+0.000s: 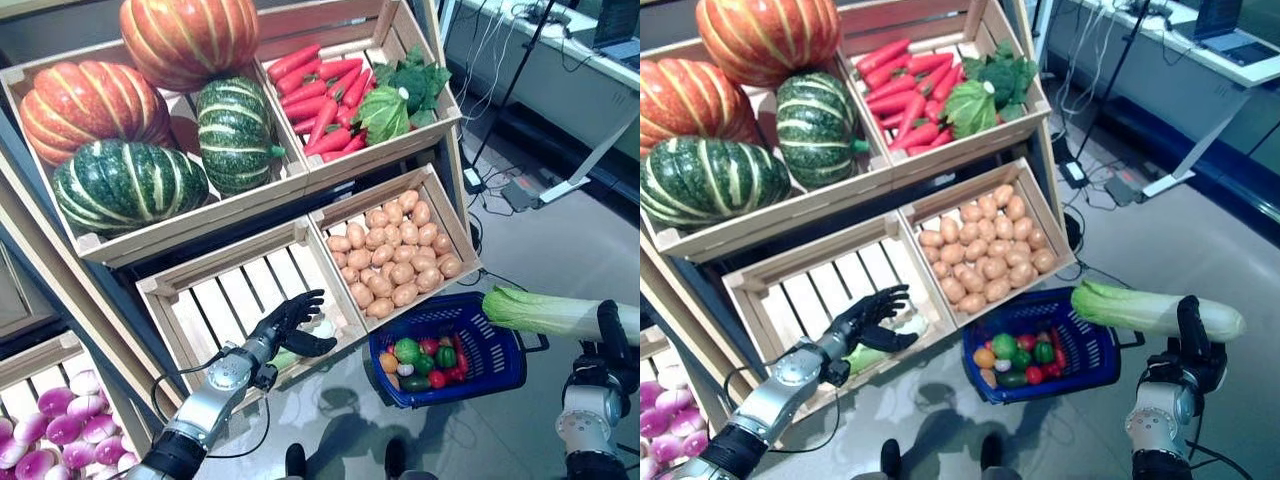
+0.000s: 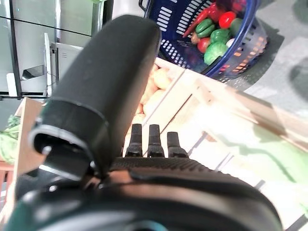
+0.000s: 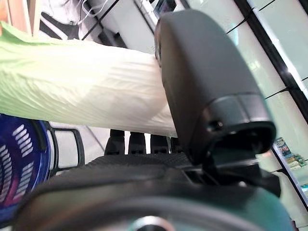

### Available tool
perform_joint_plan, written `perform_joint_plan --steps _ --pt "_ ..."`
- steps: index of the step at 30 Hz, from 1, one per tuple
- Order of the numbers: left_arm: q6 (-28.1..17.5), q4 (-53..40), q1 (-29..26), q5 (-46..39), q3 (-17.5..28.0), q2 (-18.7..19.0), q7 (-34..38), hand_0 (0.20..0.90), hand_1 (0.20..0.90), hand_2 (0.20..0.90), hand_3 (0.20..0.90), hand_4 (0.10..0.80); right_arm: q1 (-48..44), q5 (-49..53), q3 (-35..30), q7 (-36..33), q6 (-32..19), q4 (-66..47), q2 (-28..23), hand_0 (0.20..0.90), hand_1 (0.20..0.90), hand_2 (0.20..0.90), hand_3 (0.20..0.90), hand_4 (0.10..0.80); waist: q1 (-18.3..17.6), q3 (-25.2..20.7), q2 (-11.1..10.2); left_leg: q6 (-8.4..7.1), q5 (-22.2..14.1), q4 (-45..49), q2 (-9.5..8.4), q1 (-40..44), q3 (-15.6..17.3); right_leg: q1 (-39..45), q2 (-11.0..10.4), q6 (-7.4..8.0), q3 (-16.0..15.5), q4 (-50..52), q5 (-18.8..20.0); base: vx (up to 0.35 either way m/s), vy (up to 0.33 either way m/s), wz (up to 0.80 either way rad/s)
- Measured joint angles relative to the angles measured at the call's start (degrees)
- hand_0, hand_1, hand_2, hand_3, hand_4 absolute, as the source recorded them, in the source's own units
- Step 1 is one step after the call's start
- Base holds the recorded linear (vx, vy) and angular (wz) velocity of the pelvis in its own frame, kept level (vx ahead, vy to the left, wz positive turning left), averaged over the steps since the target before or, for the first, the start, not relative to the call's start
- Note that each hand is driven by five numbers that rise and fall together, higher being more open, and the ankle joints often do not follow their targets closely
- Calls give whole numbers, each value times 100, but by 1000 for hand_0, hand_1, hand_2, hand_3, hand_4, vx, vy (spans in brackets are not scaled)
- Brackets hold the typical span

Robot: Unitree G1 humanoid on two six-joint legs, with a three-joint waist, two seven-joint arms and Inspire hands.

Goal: Put vegetables into the basket

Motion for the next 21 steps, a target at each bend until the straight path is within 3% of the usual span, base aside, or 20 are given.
perform_joint_plan --steps 5,10,15,21 --pt "-85 -55 -441 1 -8 110 -9 900 900 900 900 800 -492 394 306 447 -275 243 30 300 300 300 300 400 49 677 -12 -14 99 68 27 -313 -37 -272 31 -48 -18 3 125 -158 -107 2" --pt "-391 -98 -1323 -10 -95 278 -102 900 900 900 900 800 -1598 402 436 856 -464 672 19 300 300 300 300 400 117 1528 35 -54 72 711 86 -1120 -207 -829 55 -143 -167 305 189 -183 -88 14" --pt "-502 -84 -1700 -207 -190 420 59 900 900 900 900 800 -2279 393 571 854 -516 1129 1 300 300 300 300 400 297 1785 97 -61 -148 1503 148 -1849 -324 -1617 19 -223 -162 1281 -136 -82 -33 2" --pt "-763 -84 -1719 -397 -301 671 139 900 900 900 900 800 -2392 394 572 851 -568 1434 -201 300 300 300 300 400 365 1793 95 10 -331 2329 -24 -2660 -422 -2669 -333 -227 -136 2759 -708 -86 3 11"
